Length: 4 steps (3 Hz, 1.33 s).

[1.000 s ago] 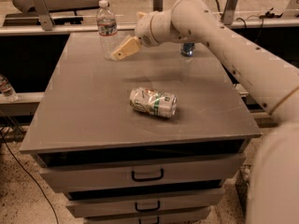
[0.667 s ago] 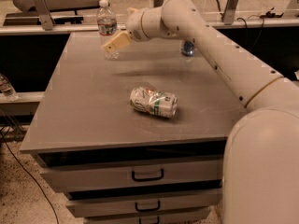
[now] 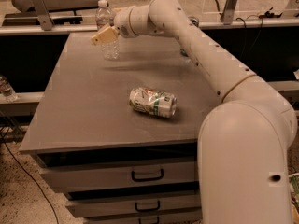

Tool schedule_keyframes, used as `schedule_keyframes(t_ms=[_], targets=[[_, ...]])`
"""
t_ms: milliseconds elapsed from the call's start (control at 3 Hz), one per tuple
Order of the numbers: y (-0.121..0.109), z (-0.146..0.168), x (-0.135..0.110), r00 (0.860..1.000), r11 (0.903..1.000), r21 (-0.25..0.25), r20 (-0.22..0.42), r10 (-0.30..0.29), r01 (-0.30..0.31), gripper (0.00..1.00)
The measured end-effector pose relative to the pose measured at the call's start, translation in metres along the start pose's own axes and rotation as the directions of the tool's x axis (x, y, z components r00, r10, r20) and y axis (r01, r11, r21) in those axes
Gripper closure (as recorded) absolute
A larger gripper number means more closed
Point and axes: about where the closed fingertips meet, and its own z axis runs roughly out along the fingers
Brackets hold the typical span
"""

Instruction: Knock water bottle over

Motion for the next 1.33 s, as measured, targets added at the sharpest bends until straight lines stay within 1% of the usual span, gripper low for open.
schedule_keyframes(t_ms=[333,667,1000,1333], targets=[[-0.003,0.003,0.001,1.0,0.9997,0.014,0.003,0.021,-0.021,0.41],[-0.005,-0.011,0.0,1.0,0.999,0.04,-0.001,0.02,-0.02,0.65],[-0.01,-0.041,-0.026,0.998,0.9966,0.048,-0.023,-0.066,0.067,0.87],[-0.003,-0.069,-0.042,0.982,0.9883,-0.013,-0.109,-0.153,0.152,1.0]])
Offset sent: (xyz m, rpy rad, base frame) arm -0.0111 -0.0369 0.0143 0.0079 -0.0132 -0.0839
